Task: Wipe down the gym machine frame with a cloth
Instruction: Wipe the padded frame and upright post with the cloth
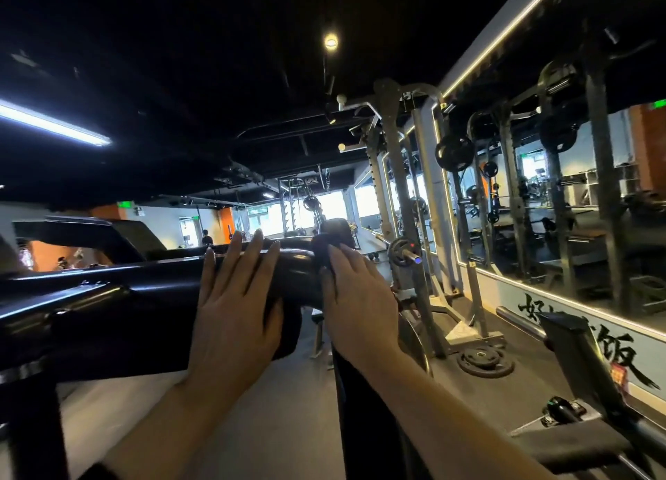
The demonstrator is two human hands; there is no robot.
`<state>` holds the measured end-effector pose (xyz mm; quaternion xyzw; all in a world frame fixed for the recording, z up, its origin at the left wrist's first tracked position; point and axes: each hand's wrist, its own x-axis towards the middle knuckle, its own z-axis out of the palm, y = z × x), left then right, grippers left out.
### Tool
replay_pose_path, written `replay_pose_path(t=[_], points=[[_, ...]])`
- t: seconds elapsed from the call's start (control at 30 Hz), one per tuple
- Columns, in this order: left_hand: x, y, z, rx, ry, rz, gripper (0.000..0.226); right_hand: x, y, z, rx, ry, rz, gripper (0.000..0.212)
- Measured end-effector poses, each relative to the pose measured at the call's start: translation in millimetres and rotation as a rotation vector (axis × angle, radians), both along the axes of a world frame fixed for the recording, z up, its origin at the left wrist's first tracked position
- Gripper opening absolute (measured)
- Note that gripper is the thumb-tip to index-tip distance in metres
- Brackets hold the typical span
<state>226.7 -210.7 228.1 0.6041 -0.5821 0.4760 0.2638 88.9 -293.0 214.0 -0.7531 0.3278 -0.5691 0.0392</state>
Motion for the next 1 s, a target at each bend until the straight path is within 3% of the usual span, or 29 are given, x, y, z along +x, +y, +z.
replay_pose_path(t=[0.07, 0.13, 0.27, 0.33, 0.47, 0.7, 0.83, 0.9, 1.0], points=[[8, 1, 1, 0.003, 0.021, 0.054, 0.068, 10, 3, 5, -0.120, 0.052, 0.035, 0.063], [15, 5, 2, -0.005, 0.049, 0.112, 0.073, 5, -5, -2, -0.110, 0.047, 0.041, 0.064], [25, 11, -3, -0.003, 0.105, 0.158, 0.078, -24, -21, -20, 0.177, -0.120, 0.033, 0.044], [26, 10, -4, 0.012, 0.105, 0.148, 0.077, -24, -20, -17, 0.249, -0.085, -0.026, 0.038], [22, 14, 1, 0.020, 0.104, 0.158, 0.076, 1, -3, 13, 0.085, 0.043, -0.154, 0.039], [31, 39, 18, 0.133, 0.081, 0.141, 0.075, 36, 19, 56, -0.176, 0.416, 0.170, 0.043], [45, 73, 44, 0.180, 0.080, 0.221, 0.078, 27, 6, 63, -0.018, 0.359, 0.118, 0.039], [40, 82, 50, 0.255, 0.012, 0.271, 0.071, 39, 16, 65, -0.075, 0.354, 0.017, 0.040], [34, 92, 61, 0.259, -0.086, 0.360, 0.060, 72, 46, 70, -0.201, 0.403, 0.096, 0.036]])
